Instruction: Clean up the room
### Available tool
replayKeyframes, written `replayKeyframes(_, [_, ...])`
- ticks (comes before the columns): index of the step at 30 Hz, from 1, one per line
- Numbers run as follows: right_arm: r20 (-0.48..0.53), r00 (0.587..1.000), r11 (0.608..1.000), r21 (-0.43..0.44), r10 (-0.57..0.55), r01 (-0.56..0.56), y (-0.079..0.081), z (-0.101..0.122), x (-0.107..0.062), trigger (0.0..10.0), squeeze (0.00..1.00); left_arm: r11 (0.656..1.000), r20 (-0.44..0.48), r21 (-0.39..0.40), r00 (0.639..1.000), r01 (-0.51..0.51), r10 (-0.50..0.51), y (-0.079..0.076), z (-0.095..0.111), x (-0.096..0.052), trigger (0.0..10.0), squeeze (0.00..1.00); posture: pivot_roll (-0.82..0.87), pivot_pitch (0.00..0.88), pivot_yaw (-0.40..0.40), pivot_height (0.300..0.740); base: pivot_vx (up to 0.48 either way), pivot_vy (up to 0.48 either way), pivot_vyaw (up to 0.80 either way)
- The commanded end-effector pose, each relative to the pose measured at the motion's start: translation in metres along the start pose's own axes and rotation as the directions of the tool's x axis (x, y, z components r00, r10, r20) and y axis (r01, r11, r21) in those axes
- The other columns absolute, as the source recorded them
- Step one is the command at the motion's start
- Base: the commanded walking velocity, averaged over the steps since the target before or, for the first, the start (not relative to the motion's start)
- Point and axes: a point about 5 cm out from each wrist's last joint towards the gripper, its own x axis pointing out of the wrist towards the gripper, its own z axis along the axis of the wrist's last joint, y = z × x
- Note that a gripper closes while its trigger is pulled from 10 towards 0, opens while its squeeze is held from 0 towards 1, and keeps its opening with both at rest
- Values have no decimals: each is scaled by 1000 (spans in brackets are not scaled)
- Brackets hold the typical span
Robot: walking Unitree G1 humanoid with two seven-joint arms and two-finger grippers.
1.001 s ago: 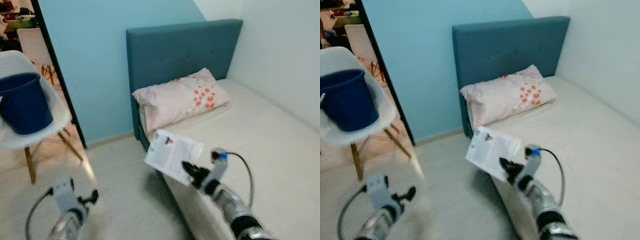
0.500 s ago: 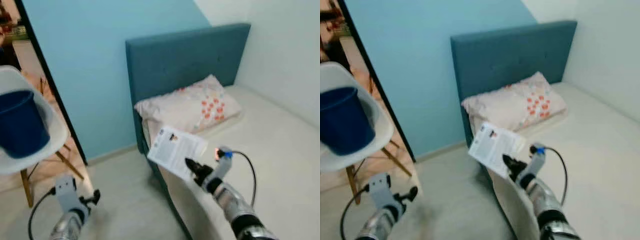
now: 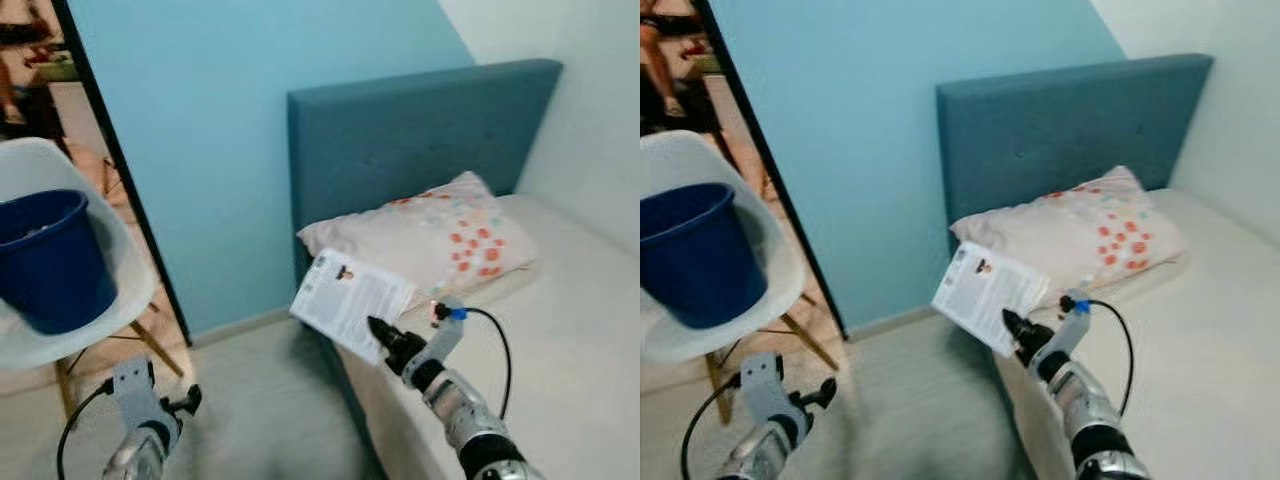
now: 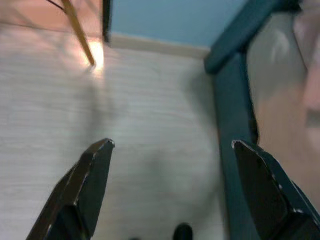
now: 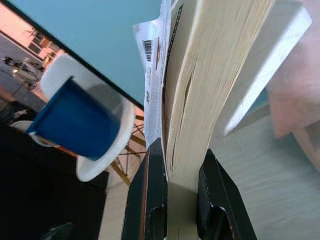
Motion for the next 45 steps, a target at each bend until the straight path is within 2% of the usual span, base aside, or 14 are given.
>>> replayKeyframes(1, [31,999,1000,-4,12,-12,5,5,5,10000,0,1000,-24,12,1000,9,-9,1,-6,-2,10000,0,-62,0,-24,740,0,0,0])
replayKeyframes(3, [30,999,1000,-3,9,-9,5,5,5,10000,0,1000,-29,18,1000,12,-11,0,-7,-2,10000,0,-62,0,-24,740,0,0,0])
replayKeyframes(4, [63,998,1000,9,-12,11,3,9,4,10000,0,999,-45,47,999,14,-12,0,-9,-3,10000,0,-58,0,-21,740,0,-465,0])
replayKeyframes(7, [94,994,998,37,-57,54,-2,13,2,10000,0,999,-45,50,999,2,1,1,-10,-3,10000,0,-55,0,-23,740,0,-461,0])
replayKeyframes(10, [105,987,992,44,-120,116,-10,15,-2,10000,0,1000,-47,31,999,5,-3,2,-10,-3,10000,0,-53,0,-23,740,0,0,0])
replayKeyframes(12, [124,970,976,82,-210,201,-20,19,-7,10000,0,999,-52,35,999,1,1,4,-12,-5,10000,0,-52,0,-23,740,0,0,0])
replayKeyframes(19, [131,956,963,99,-261,249,-28,22,-11,10000,0,999,-54,33,998,-13,15,9,-12,-6,10000,0,-59,0,-13,740,0,0,-72])
replayKeyframes(23, [139,941,948,127,-309,292,-34,23,-15,10000,0,999,-60,43,998,-20,22,11,-12,-7,10000,0,-61,0,-11,740,0,0,-734])
replayKeyframes(28, [135,932,935,165,-338,315,-37,21,-17,10000,0,998,-56,51,998,-22,25,11,-11,-6,10000,0,-61,0,-10,740,0,0,0])
replayKeyframes(33, [135,908,895,277,-397,351,-43,19,-21,10000,0,997,5,65,999,-48,48,17,2,-5,10000,0,-66,0,-13,740,0,0,0])
replayKeyframes(36, [113,908,872,348,-403,344,-45,16,-22,10000,0,992,52,99,996,-77,72,22,14,-4,10000,0,-67,0,-13,735,0,0,0])
replayKeyframes(41, [75,927,878,355,-369,320,-42,12,-19,10000,0,991,99,87,991,-100,91,26,27,-2,10000,0,-68,0,-19,725,0,0,0])
replayKeyframes(43, [59,933,879,362,-354,310,-41,12,-18,10000,0,994,165,49,982,-99,90,25,45,1,10000,0,-67,0,-26,715,0,0,0])
replayKeyframes(45, [59,933,879,362,-354,310,-41,12,-18,10000,0,994,165,49,982,-99,90,25,45,1,10000,0,-67,0,-26,715,0,0,0])
